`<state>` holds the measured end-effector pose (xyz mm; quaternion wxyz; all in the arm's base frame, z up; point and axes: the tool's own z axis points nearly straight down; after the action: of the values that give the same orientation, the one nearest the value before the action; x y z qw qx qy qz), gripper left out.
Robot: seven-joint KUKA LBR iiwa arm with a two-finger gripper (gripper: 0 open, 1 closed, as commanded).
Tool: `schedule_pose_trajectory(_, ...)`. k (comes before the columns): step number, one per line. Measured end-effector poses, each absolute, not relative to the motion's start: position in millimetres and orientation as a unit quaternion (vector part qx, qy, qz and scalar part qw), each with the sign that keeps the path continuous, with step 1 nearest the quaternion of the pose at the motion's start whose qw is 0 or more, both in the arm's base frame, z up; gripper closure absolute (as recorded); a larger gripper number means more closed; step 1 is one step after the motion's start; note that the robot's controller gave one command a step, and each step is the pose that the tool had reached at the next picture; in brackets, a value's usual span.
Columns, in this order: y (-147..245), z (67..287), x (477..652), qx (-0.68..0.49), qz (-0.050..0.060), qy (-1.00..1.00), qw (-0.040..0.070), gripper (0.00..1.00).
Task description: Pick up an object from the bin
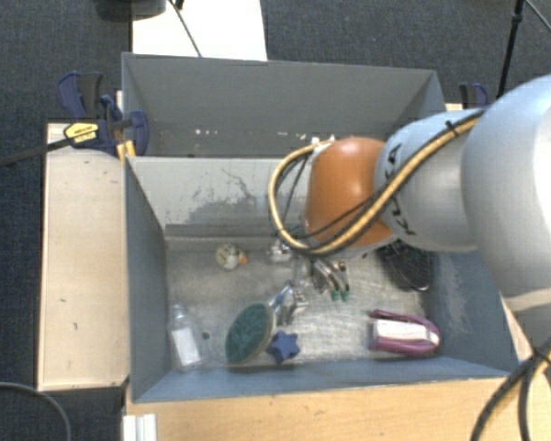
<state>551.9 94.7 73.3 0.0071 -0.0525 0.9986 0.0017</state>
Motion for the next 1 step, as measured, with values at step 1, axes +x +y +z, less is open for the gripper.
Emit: schedule_pose_trajectory(1, 91.1, 75.7, 554.2, -0.05, 0.001, 0.999, 0.01, 1.0)
